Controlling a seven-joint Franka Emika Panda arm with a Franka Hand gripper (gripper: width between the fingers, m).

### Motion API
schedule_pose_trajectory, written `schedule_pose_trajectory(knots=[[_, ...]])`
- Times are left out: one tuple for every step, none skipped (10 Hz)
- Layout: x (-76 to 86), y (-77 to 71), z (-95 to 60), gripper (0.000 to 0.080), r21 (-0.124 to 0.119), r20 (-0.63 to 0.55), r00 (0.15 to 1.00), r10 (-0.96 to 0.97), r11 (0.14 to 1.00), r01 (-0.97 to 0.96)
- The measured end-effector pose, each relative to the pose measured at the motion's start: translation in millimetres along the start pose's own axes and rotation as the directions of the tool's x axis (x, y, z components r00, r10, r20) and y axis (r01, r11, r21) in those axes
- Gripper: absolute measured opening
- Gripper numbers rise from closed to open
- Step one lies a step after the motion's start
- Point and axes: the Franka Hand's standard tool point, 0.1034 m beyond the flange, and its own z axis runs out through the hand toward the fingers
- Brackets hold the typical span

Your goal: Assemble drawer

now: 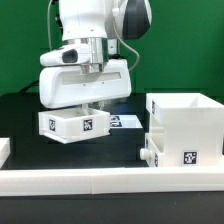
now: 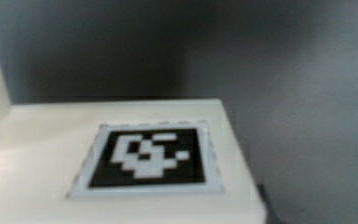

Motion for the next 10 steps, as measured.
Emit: schedule_pose_trajectory(knots=[[2.8,3.0,-2.9,0.0041,0.01,0.011,0.992,-0.122,0.993,0.122],[1.7,2.9,-1.3,0.0041,0.008,0.009,0.985,-0.169,0.986,0.169],[0.6,2.0,0.5,0.0041,0.013,0.011,0.969,-0.249,0.969,0.249],[0.4,2.0,0.7,0.0041,0.014,0.012,0.95,-0.313,0.95,0.313],[-0.2,2.0,1.3,0.0041,0.016,0.013,0.929,-0.37,0.929,0.37],[-0.1,2.4,1.5,0.0041,0.017,0.016,0.886,-0.464,0.886,0.464],[6.6,6.0,-1.0,0.0041,0.024,0.019,0.865,-0.501,0.865,0.501],[15.4,12.4,-4.0,0.0041,0.025,0.022,0.815,-0.578,0.816,0.578],[23.1,18.8,-7.4,0.0041,0.024,0.024,0.778,-0.628,0.778,0.627],[30.3,24.3,-11.9,0.0041,0.033,0.025,0.776,-0.63,0.776,0.629]])
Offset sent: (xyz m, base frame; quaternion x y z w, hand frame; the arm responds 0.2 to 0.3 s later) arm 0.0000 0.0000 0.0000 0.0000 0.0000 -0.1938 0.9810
